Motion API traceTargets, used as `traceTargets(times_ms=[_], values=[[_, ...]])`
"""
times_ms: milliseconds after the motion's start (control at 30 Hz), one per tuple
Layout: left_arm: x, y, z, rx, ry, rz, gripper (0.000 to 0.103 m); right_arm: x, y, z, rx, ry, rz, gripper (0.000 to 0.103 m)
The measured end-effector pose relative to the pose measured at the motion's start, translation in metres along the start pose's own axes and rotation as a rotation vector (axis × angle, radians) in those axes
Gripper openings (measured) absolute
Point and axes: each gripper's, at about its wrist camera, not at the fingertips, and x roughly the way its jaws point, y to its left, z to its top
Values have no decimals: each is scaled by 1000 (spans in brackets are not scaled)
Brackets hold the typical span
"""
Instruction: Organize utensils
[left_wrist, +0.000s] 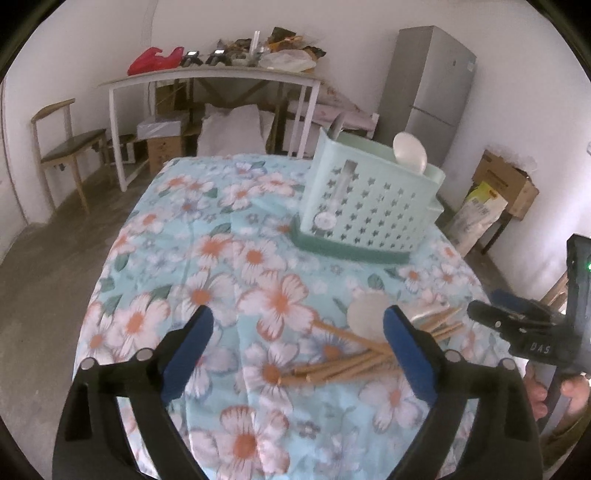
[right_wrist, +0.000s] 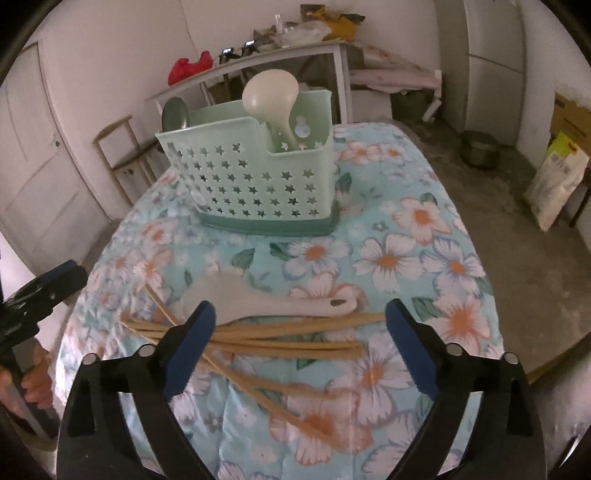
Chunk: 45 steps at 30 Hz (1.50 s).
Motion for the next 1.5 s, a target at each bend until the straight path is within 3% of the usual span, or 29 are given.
traceTargets(times_ms=[300,400,767,867,1000,1167,1367,1500], values=[[1,-6,-12,-19,27,0,97,-3,2,-18,-31,27,-165,95],[3,-10,-5,-28,17,-18,97,-3,0,-24,-38,41,-184,95],[38,-28,21,-24,40,-140,97,-11,20,-46,-135,-63,-191,95],[54,-35,31,19,71,-68,97,-11,23,-46,-144,-66,-170,95],[73,-37,39,57,53,-1,97,-12,27,-47,-169,-86,-147,95],[94,-39,30,159,88,128,97,-13,27,-49,-170,-95,-119,95],[99,-32,3,212,174,163,97,-12,21,-49,-138,-98,-97,95],[90,-32,-14,240,199,131,97,-14,20,-49,-121,-110,-83,95]])
